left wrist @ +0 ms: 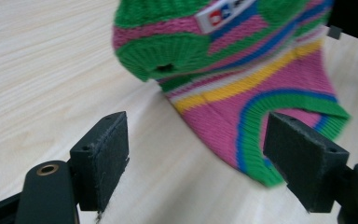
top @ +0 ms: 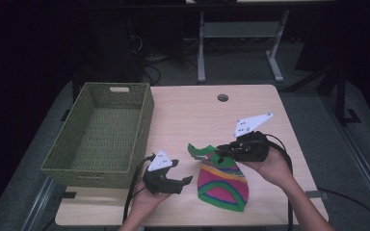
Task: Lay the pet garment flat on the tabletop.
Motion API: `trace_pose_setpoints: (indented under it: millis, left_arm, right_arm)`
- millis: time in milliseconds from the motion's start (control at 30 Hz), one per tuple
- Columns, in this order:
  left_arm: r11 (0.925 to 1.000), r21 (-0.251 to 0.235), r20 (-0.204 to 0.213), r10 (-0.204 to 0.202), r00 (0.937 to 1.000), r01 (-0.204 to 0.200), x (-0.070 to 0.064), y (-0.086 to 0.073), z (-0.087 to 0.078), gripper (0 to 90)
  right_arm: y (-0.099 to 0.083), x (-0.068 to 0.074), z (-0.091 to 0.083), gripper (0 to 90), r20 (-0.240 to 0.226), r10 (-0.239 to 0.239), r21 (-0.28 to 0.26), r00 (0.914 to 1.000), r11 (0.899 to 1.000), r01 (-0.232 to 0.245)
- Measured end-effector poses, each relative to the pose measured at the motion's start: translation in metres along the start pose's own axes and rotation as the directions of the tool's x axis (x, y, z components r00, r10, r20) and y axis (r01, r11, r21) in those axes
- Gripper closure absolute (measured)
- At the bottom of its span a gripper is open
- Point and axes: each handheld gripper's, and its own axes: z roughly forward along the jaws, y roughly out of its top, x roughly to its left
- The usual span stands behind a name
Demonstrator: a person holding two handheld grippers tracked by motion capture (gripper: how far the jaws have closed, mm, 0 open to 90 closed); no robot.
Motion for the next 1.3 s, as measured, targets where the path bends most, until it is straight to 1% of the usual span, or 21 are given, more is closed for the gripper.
trace_pose_setpoints:
  millis: [33,167,233,267,367,433,533,633,667,700,733,767,867,967,1000,1033,1100,1133,1167,1200,1300]
  left_arm:
    - [1.0000,0.000,0.000,0.000,1.0000,0.000,0.000,0.000,0.000,22.1]
    - [0.9998,0.000,0.021,-0.020,0.9996,0.020,0.006,0.004,0.014,22.9]
    - [0.9999,0.007,0.020,-0.013,0.9997,0.013,0.006,0.006,0.022,23.1]
    - [0.9999,0.007,0.020,-0.013,0.9997,0.013,0.006,0.006,0.022,23.1]
    - [0.9999,0.009,0.035,-0.015,0.9993,0.015,0.007,0.008,0.029,24.8]
    - [1.0000,-0.004,0.027,-0.004,0.9996,0.004,0.008,0.011,0.032,25.1]
    - [1.0000,-0.001,0.033,0.004,0.9994,-0.004,0.012,0.015,0.037,25.5]
    - [0.9999,-0.008,0.056,0.011,0.9984,-0.010,0.015,0.018,0.042,26.5]
    - [0.9999,-0.006,0.071,0.009,0.9974,-0.009,0.017,0.020,0.043,26.5]
    - [0.9998,-0.015,0.094,0.011,0.9955,-0.010,0.018,0.020,0.045,26.4]
    - [0.9997,-0.021,0.105,0.013,0.9944,-0.011,0.019,0.021,0.046,26.4]
    - [0.9999,-0.016,0.126,0.003,0.9921,-0.001,0.021,0.021,0.048,26.5]
    - [1.0000,-0.009,0.133,-0.001,0.9911,0.002,0.025,0.023,0.050,27.2]
    - [1.0000,0.000,0.153,0.006,0.9881,-0.006,0.028,0.027,0.052,34.6]
    - [0.9999,-0.006,0.157,0.014,0.9875,-0.013,0.028,0.028,0.051,39.1]
    - [0.9995,-0.023,0.149,0.026,0.9885,-0.023,0.027,0.029,0.050,42.8]
    - [0.9990,-0.036,0.147,0.033,0.9886,-0.028,0.027,0.030,0.048,54.6]
    - [0.9990,-0.029,0.142,0.038,0.9891,-0.034,0.027,0.031,0.048,59.3]
    - [0.9990,-0.010,0.131,0.043,0.9904,-0.043,0.027,0.032,0.048,64.7]
    - [0.9980,0.008,0.129,0.061,0.9897,-0.063,0.028,0.032,0.047,69.3]
    - [0.9977,0.010,0.131,0.065,0.9893,-0.066,0.029,0.033,0.043,76.5]
  right_arm:
    - [0.000,0.000,0.000,82.8,0.000,0.000,0.000,1.0000,1.000,0.000]
    - [0.000,-0.002,-0.004,83.0,0.002,0.001,-0.007,1.0000,1.000,-0.001]
    - [0.000,-0.003,-0.005,83.2,0.002,0.001,-0.009,1.0000,1.000,-0.001]
    - [0.000,-0.003,-0.005,83.2,0.002,0.001,-0.009,1.0000,1.000,-0.001]
    - [0.001,-0.004,-0.009,83.4,-0.005,-0.002,-0.016,1.0000,1.000,0.002]
    - [0.002,-0.004,-0.011,83.4,-0.007,-0.004,-0.018,1.0000,1.000,0.004]
    - [0.003,-0.005,-0.014,83.3,-0.007,-0.013,-0.021,0.9999,1.000,0.012]
    - [0.004,-0.005,-0.016,83.3,-0.013,-0.016,-0.029,0.9998,0.999,0.015]
    - [0.005,-0.005,-0.017,83.3,-0.014,-0.020,-0.030,0.9997,0.999,0.019]
    - [0.005,-0.005,-0.018,83.3,-0.018,-0.021,-0.033,0.9996,0.999,0.021]
    - [0.005,-0.005,-0.019,83.3,-0.020,-0.024,-0.036,0.9995,0.999,0.023]
    - [0.005,-0.005,-0.019,83.3,-0.022,-0.023,-0.038,0.9995,0.999,0.022]
    - [0.006,-0.005,-0.020,83.3,-0.025,-0.030,-0.035,0.9992,0.999,0.030]
    - [0.006,-0.006,-0.019,83.2,-0.028,-0.036,-0.027,0.9990,0.999,0.035]
    - [0.007,-0.006,-0.018,83.2,-0.027,-0.038,-0.025,0.9989,0.999,0.037]
    - [0.007,-0.006,-0.018,83.2,-0.028,-0.035,-0.023,0.9990,0.999,0.034]
    - [0.007,-0.007,-0.018,83.2,-0.026,-0.033,-0.024,0.9991,0.999,0.033]
    - [0.006,-0.007,-0.018,83.2,-0.025,-0.031,-0.023,0.9992,0.999,0.030]
    - [0.006,-0.008,-0.018,83.2,-0.022,-0.030,-0.024,0.9993,0.999,0.030]
    - [0.006,-0.008,-0.018,83.2,-0.019,-0.029,-0.023,0.9994,0.999,0.029]
    - [0.003,-0.010,-0.016,83.2,0.000,-0.026,-0.006,0.9997,1.000,0.026]
